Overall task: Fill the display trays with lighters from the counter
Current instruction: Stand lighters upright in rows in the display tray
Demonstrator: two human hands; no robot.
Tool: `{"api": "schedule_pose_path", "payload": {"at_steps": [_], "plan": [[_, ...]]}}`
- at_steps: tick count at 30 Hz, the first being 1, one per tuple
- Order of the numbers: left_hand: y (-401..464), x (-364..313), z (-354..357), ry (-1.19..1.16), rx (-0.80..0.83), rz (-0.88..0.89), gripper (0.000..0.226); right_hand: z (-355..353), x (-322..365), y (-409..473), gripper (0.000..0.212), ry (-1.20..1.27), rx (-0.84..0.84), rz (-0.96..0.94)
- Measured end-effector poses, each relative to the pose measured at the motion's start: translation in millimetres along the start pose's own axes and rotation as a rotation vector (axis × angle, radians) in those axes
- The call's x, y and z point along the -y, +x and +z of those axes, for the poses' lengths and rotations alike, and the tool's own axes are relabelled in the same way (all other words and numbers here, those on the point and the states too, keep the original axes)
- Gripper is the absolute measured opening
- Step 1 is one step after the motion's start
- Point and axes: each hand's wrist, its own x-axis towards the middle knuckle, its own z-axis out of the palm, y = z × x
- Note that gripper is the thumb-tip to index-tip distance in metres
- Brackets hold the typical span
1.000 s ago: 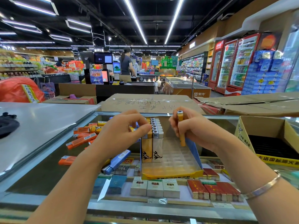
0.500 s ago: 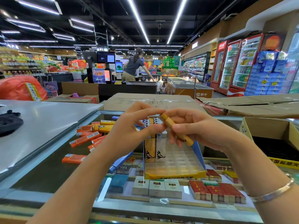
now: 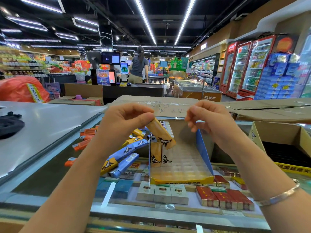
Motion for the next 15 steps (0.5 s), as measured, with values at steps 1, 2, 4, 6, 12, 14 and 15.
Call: {"api": "schedule_pose_path", "payload": {"at_steps": [1, 2, 4, 6, 12, 14, 15], "plan": [[-0.1, 0.2, -0.6, 0.010, 0.001, -0.003, 0.012, -1.1, -1.8, 2.0, 0.017, -0.035, -0.076, 0.020], [-0.4, 0.9, -0.9, 0.028, 0.008, -0.007, 0.011, -2.0, -4.2, 3.7, 0.018, -0.090, -0.141, 0.048], [-1.2, 3.6, -0.5, 0.108, 0.045, -0.017, 0.012, -3.9, -10.1, 6.9, 0.017, -0.229, -0.221, 0.096], [-2.1, 6.8, 0.7, 0.205, 0.099, -0.021, 0.016, -5.4, -15.8, 8.9, 0.011, -0.326, -0.202, 0.135], [-2.2, 10.7, -0.5, 0.364, 0.181, 0.012, 0.018, -6.0, -22.5, 11.6, 0.022, -0.438, -0.160, 0.164], [-2.3, 11.6, 0.0, 0.422, 0.219, 0.025, 0.010, -6.1, -23.8, 12.6, 0.020, -0.458, -0.156, 0.153], [-2.2, 12.0, 0.5, 0.453, 0.234, 0.034, 0.008, -6.3, -24.4, 12.9, 0.019, -0.460, -0.151, 0.151]]}}
